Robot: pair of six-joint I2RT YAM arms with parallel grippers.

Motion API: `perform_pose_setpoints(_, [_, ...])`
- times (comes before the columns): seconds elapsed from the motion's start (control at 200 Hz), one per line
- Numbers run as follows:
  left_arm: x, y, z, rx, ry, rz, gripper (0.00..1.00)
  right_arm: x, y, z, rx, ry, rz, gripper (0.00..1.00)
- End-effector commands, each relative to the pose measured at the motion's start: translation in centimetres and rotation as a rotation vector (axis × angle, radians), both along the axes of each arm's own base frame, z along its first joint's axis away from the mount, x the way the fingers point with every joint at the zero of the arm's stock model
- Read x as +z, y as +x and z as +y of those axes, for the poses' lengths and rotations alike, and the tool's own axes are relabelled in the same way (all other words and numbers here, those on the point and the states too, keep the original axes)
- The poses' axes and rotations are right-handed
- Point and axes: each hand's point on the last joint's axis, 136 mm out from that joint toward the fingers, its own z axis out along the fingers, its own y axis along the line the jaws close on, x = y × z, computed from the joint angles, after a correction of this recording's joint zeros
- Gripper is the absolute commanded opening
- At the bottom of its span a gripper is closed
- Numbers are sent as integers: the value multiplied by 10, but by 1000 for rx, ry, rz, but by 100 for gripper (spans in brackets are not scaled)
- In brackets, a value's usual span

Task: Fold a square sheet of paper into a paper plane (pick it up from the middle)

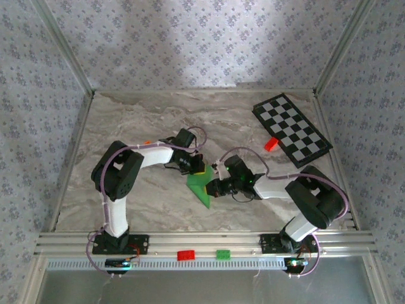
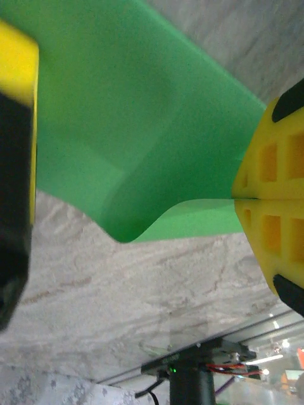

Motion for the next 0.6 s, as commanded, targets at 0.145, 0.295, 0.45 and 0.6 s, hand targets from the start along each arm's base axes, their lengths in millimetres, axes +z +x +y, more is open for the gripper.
perform_pose_setpoints(0.145, [-20, -14, 13, -2, 81, 35, 5, 0, 5, -4, 11, -52, -10, 0])
perform_pose_setpoints(0.295, [-21, -16, 13, 4, 78, 37, 5, -3, 4, -4, 7, -61, -8, 0])
perform_pose_setpoints(0.45, [-18, -14, 12, 8, 67, 33, 5, -8, 5, -8, -9, -88, -8, 0])
perform_pose_setpoints(0.6, [-17, -13, 11, 9, 64, 30, 5, -7, 6, -5, -6, -84, -4, 0])
